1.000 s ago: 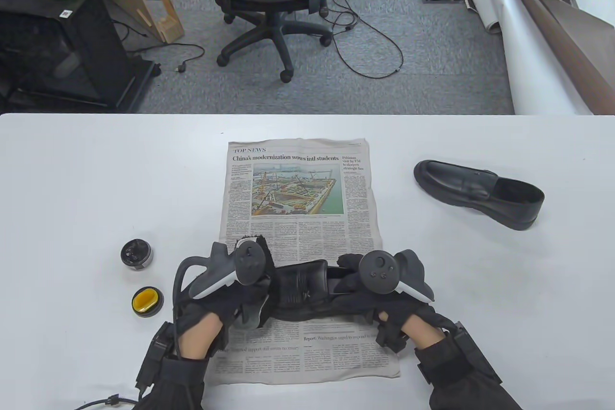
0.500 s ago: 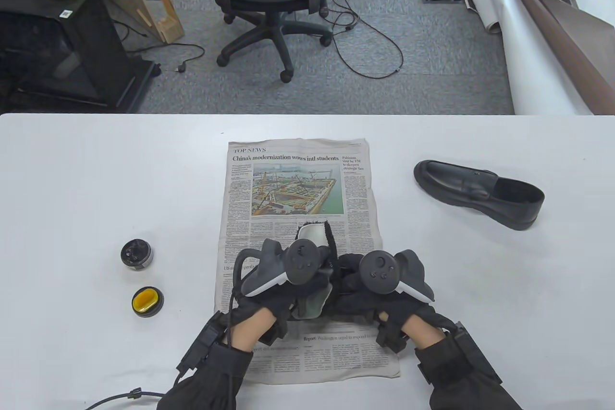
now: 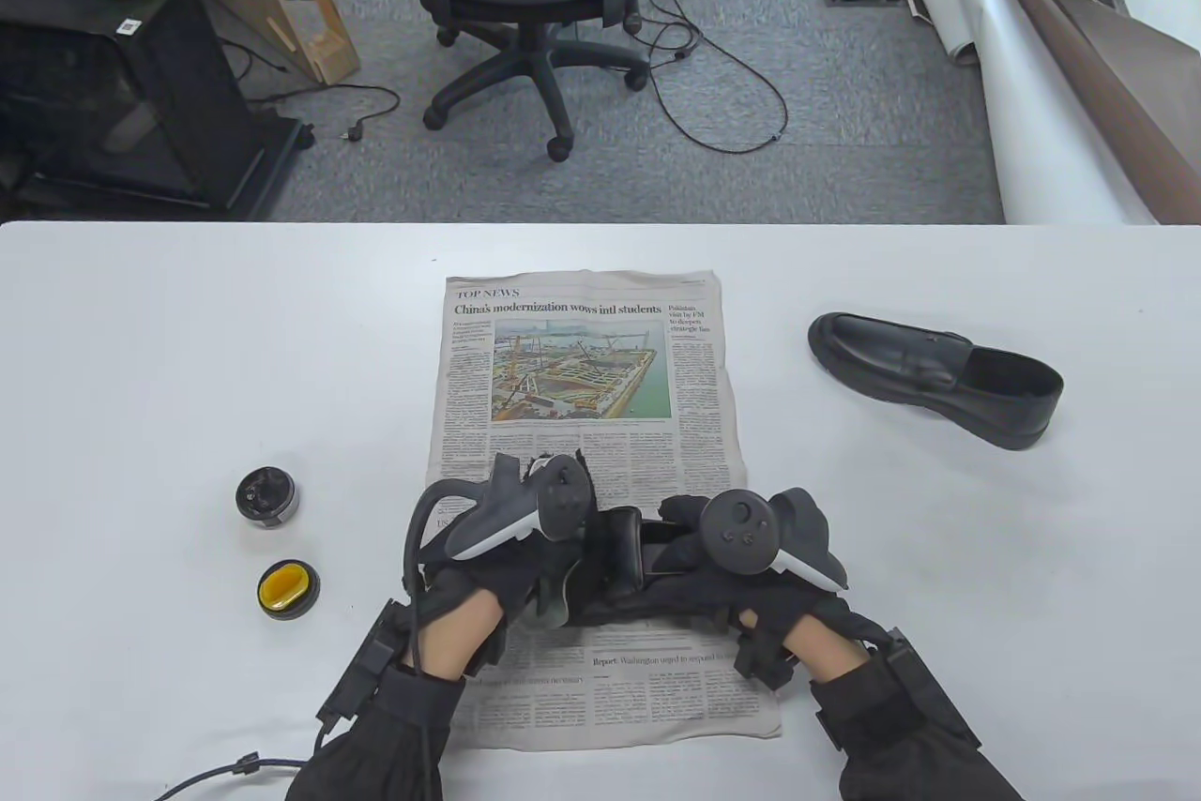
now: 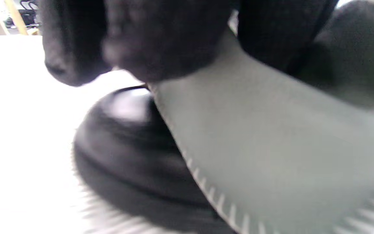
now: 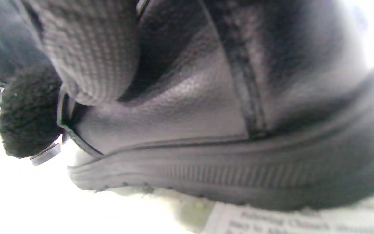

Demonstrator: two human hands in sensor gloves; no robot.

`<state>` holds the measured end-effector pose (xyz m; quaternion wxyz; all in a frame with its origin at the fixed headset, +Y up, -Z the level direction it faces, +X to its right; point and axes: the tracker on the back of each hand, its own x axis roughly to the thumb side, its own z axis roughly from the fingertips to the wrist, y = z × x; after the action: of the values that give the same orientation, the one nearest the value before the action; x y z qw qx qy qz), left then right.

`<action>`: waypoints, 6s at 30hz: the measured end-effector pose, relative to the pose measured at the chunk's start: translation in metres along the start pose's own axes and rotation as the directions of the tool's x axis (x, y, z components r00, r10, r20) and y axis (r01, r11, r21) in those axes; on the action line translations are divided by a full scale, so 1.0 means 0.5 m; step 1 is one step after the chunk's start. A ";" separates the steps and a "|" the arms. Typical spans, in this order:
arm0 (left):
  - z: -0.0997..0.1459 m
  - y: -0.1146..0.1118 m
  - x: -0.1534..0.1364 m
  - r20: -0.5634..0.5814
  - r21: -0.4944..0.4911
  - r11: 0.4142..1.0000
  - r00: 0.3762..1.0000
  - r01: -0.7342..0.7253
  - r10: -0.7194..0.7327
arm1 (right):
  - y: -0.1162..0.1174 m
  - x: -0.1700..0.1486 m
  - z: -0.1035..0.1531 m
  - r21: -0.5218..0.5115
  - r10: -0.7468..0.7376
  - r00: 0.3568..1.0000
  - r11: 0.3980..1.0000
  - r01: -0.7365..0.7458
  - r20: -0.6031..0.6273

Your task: Dip and apply built-in sponge shoe polish on shoes

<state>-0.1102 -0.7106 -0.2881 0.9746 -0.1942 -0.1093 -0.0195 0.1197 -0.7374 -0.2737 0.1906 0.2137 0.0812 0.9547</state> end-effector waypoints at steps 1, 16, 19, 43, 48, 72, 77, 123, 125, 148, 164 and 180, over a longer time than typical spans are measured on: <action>-0.001 0.000 -0.008 -0.012 -0.013 1.000 1.000 0.002 -0.003 | 0.000 0.000 0.000 0.002 -0.001 1.000 1.000 0.001 0.001; 0.029 0.036 -0.009 0.117 0.101 0.969 0.970 -0.224 0.212 | 0.001 -0.002 -0.001 0.010 0.000 1.000 1.000 0.000 0.009; 0.031 0.041 0.059 0.205 0.145 0.953 0.950 -0.266 0.233 | 0.000 -0.002 -0.001 0.013 0.000 1.000 1.000 0.000 0.011; -0.010 0.002 -0.037 -0.120 -0.089 0.995 0.992 -0.046 0.035 | 0.003 -0.002 -0.002 0.013 -0.003 1.000 1.000 0.003 0.003; -0.006 0.000 -0.083 -0.211 -0.144 0.988 0.977 -0.062 0.031 | 0.003 -0.003 -0.002 0.015 -0.005 1.000 1.000 0.005 0.002; -0.020 0.007 0.009 0.007 -0.006 0.998 0.998 -0.066 0.066 | 0.004 -0.003 -0.002 0.015 0.001 1.000 1.000 -0.001 -0.006; -0.014 0.002 -0.046 -0.056 -0.060 0.997 0.998 -0.045 0.041 | 0.003 -0.002 -0.003 0.017 0.004 1.000 1.000 -0.004 -0.006; -0.011 0.024 -0.045 -0.032 0.068 0.996 0.997 -0.066 0.068 | 0.005 -0.001 -0.004 0.015 0.032 0.999 0.999 -0.031 -0.019; -0.004 0.034 -0.014 0.105 0.125 0.978 0.982 -0.168 0.155 | 0.005 0.000 -0.004 0.014 0.033 0.999 0.999 -0.033 -0.020; 0.015 -0.011 -0.056 -0.088 0.038 0.996 0.993 0.078 -0.074 | 0.005 0.001 -0.004 0.012 0.042 0.999 0.999 -0.042 -0.021; 0.059 -0.022 0.077 0.156 0.373 0.906 0.976 -0.199 0.150 | 0.006 0.000 -0.002 0.007 0.045 0.999 0.999 -0.045 -0.023; 0.048 -0.021 -0.011 -0.115 0.142 0.990 0.993 -0.025 0.041 | 0.006 0.001 -0.002 0.010 0.048 0.999 0.999 -0.047 -0.024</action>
<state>-0.1212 -0.7111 -0.2637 0.9908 -0.1254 -0.0496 -0.0070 0.1176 -0.7398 -0.2738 0.1658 0.2051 0.0831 0.9610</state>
